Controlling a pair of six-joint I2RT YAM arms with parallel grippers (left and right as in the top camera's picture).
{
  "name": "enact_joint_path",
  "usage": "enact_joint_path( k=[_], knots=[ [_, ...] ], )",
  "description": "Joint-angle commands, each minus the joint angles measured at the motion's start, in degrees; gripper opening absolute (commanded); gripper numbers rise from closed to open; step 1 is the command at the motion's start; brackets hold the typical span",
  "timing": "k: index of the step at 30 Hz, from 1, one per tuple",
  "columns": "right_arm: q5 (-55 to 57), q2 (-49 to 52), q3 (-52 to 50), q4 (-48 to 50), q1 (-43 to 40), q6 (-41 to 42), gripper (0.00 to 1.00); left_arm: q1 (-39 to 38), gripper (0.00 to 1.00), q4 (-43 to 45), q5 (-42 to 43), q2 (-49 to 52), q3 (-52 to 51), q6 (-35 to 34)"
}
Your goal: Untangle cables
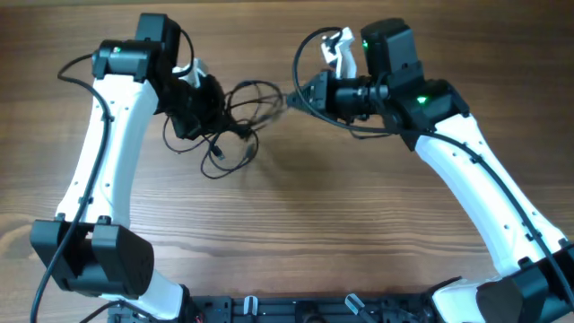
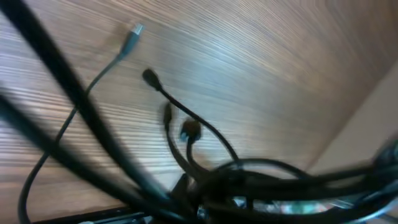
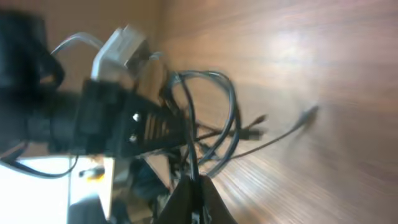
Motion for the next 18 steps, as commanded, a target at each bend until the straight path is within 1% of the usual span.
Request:
enact_joint_path(
  k=[1,2,3,4,5,7,8,9,10,11,12,14,15,16,18],
  knots=[
    [-14.23,-1.03,1.16,12.44,-4.63,10.97,0.04,3.76,0.34,-0.39,-11.45,0.35,-0.04,-1.92],
    [-19.37,-1.03,1.16,19.06,-4.83,16.33,0.04,3.74,0.44,-0.39,-11.45,0.35,-0.04,-1.92],
    [-23.87,-1.03,1.16,27.89,-4.83,23.47,0.04,3.74,0.48,-0.42,-11.45,0.35,-0.04,-1.90],
    [-25.49,-1.03,1.16,33.64,-4.87,27.74,0.04,3.74,0.50,-0.39,-11.47,0.35,-0.04,-1.73],
    [-25.22,-1.03,1.16,35.28,-4.87,28.11,0.04,3.74,0.49,-0.42,-11.45,0.35,-0.04,-1.73],
    [-24.94,-0.87,1.14,33.07,-4.68,27.21,0.04,3.74,0.50,-0.46,-11.43,0.35,-0.04,-1.75],
    [-25.00,-0.87,1.14,32.24,-3.58,27.12,0.04,3.74,0.60,-0.50,-10.25,0.35,-0.04,-1.70],
    [-25.00,-0.87,1.14,32.30,-2.10,26.71,0.04,3.74,0.74,-0.61,-7.48,0.35,-0.04,-0.15],
    [-24.72,-0.85,1.14,32.22,-0.63,25.73,0.04,3.74,0.89,-0.44,-0.20,0.35,-0.04,6.49],
    [-24.09,-0.76,1.14,30.82,-0.15,25.44,0.04,3.76,0.97,-0.55,7.08,0.35,-0.02,12.04],
    [-22.99,-0.76,1.14,28.72,-0.02,25.33,0.04,3.87,1.00,-1.11,12.57,0.33,-0.02,15.08],
    [-23.10,-0.76,1.14,28.83,-0.02,25.03,0.04,4.76,1.00,-1.33,13.55,0.33,-0.02,15.37],
    [-23.58,-0.76,1.14,28.83,-0.02,24.33,0.04,5.25,1.00,-1.51,15.43,0.33,-0.02,18.21],
    [-24.17,-0.76,1.14,28.79,-0.02,23.45,0.04,5.73,1.00,-2.29,18.88,0.33,-0.02,22.10],
    [-25.27,-0.76,1.14,28.79,-0.02,22.18,0.04,6.14,1.00,-4.20,25.09,0.33,-0.02,27.69]
  ],
)
